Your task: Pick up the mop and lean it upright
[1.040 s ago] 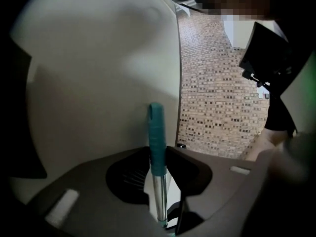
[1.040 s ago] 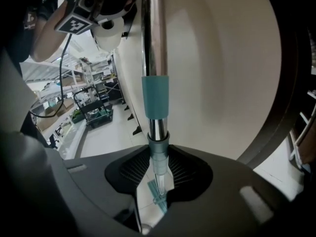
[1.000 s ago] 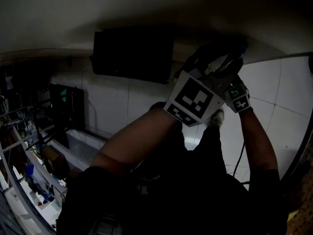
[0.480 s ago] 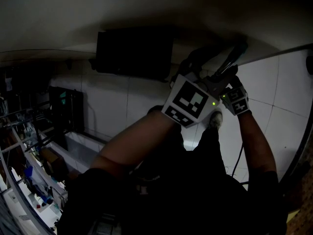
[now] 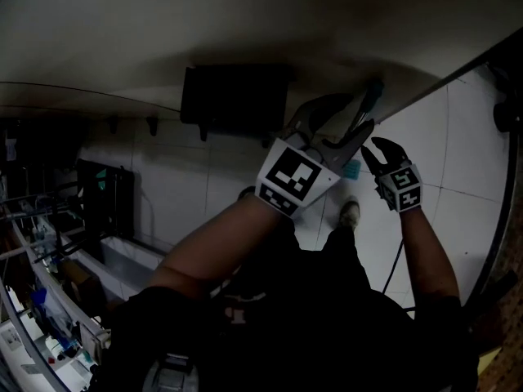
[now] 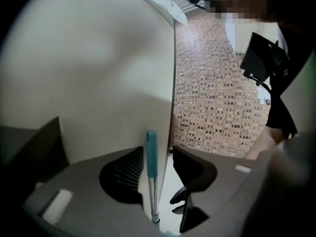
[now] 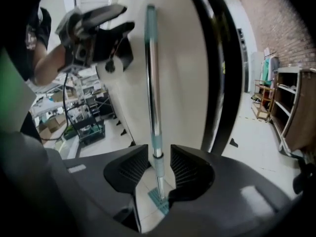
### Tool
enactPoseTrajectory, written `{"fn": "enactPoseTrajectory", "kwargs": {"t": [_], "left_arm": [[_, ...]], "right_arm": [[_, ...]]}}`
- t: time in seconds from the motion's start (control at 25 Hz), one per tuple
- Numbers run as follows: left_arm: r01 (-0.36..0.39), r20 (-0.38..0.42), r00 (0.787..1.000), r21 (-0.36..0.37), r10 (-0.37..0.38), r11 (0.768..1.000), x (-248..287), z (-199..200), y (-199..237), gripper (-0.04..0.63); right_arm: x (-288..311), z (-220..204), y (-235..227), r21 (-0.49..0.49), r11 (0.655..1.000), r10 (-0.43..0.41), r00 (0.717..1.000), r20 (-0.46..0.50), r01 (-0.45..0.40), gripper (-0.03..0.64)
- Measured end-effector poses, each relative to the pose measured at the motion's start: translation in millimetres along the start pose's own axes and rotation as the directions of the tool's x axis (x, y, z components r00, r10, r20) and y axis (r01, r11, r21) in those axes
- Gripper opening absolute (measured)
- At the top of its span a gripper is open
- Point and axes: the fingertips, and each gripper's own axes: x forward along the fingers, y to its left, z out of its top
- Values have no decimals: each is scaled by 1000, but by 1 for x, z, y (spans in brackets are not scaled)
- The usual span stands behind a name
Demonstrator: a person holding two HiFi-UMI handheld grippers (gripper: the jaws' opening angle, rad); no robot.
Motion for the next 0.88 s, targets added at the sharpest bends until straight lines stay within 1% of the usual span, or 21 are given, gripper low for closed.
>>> {"fn": "enactPoseTrajectory", "kwargs": {"t": [0.08,0.24,0.32,0.4,0.44,0.52,0.64,0.72,0.88], "left_arm": [[13,25,1000,-16,-13,1000,-12,17,-5,175],[65,60,996,-37,-63,997,-42,48,-22,127],[90,71,994,-68,-85,994,-61,60,-29,104],[100,87,992,-107,-91,989,-78,72,-29,86],[100,101,991,-120,-89,988,-82,80,-26,78],[98,134,988,-126,-81,987,-72,101,-13,64],[89,160,985,-134,-67,987,-54,130,1,37],[83,176,983,-153,-55,985,-65,142,6,24],[63,208,978,-205,-20,977,-99,163,19,9]], "right_arm": [[-30,25,-1,26,999,-20,998,58,19,115],[-95,81,8,35,998,-48,985,167,43,61],[-129,112,20,33,998,-53,974,221,47,37],[-159,142,30,24,998,-55,963,264,51,16],[-171,158,28,16,998,-57,958,280,55,15],[-189,191,6,6,998,-58,949,309,59,15],[-216,234,-28,44,998,-49,940,339,36,14],[-235,254,-25,60,998,-40,934,356,20,14],[-265,282,-4,59,998,-16,924,382,-7,14]]}}
